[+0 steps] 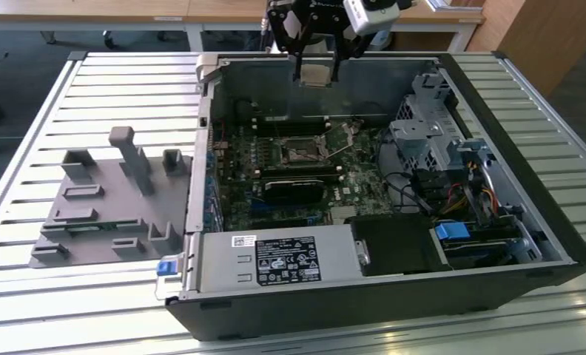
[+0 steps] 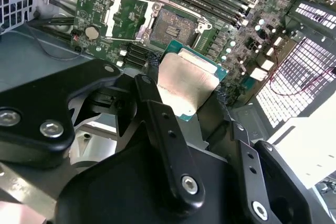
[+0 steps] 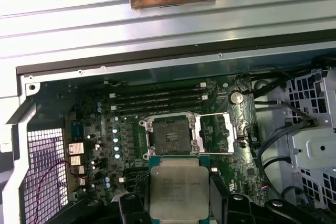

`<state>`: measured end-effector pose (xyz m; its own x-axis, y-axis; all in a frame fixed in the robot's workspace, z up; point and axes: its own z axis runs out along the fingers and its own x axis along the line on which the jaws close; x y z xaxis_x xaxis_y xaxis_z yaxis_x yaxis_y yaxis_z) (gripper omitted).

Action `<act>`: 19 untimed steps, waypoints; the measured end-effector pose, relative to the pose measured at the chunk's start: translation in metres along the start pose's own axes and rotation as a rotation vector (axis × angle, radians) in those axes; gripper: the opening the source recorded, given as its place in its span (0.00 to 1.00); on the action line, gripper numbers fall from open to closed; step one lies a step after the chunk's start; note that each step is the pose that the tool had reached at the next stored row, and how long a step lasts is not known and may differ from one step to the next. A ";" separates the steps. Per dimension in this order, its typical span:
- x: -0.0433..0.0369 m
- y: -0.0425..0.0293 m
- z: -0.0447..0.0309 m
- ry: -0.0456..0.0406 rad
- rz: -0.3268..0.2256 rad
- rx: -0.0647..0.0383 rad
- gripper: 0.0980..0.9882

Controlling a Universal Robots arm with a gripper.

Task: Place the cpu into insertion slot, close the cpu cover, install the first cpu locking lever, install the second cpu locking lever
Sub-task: 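Place the cpu into insertion slot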

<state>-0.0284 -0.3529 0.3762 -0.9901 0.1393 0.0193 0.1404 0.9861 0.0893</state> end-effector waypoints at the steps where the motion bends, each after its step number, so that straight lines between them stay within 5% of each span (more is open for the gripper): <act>1: 0.0000 0.0000 0.0000 -0.0002 0.002 0.000 0.50; 19: 0.0000 0.0000 0.0005 -0.0037 0.041 -0.001 0.50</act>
<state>-0.0284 -0.3529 0.3758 -0.9834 0.1803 0.0193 0.1814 0.9794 0.0893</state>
